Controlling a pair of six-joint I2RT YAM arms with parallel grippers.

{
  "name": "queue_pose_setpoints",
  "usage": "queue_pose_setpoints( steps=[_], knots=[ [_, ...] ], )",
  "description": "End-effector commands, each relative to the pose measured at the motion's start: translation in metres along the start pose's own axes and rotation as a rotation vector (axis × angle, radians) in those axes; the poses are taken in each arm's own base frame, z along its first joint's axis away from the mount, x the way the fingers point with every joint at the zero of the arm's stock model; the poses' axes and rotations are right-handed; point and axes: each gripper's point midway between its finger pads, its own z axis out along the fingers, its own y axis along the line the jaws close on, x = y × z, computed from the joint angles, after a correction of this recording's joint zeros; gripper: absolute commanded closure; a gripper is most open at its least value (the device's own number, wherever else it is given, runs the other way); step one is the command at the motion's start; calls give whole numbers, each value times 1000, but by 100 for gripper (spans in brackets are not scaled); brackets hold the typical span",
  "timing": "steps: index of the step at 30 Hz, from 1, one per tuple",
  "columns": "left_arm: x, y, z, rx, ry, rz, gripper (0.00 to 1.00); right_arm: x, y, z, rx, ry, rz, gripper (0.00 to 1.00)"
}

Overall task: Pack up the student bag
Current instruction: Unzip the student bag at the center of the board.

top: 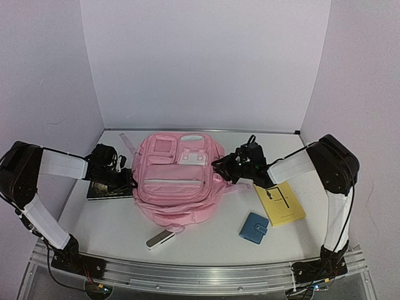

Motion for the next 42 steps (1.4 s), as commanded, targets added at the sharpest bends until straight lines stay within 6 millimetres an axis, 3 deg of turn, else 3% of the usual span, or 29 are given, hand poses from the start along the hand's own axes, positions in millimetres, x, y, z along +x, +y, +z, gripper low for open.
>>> queue_pose_setpoints(
  steps=[1, 8, 11, 19, 25, 42],
  knots=[
    [-17, -3, 0, -6, -46, 22, 75, -4, 19, 6, -57, -14, -7, 69],
    [-17, -1, -4, -22, -49, 28, 81, -8, 13, 15, -44, -25, -5, 77],
    [-17, -1, -6, -28, -55, 28, 83, -8, 14, 14, -44, -28, -6, 86],
    [-19, 3, -8, -47, -74, 2, 99, -7, 13, -7, -33, -58, -5, 93],
    [-21, 5, -9, -44, -109, -61, 100, -1, 14, -25, -35, -78, -5, 94],
    [-45, -4, -9, -4, -199, -139, 100, 70, -6, -41, 120, -122, -115, 92]
  ],
)
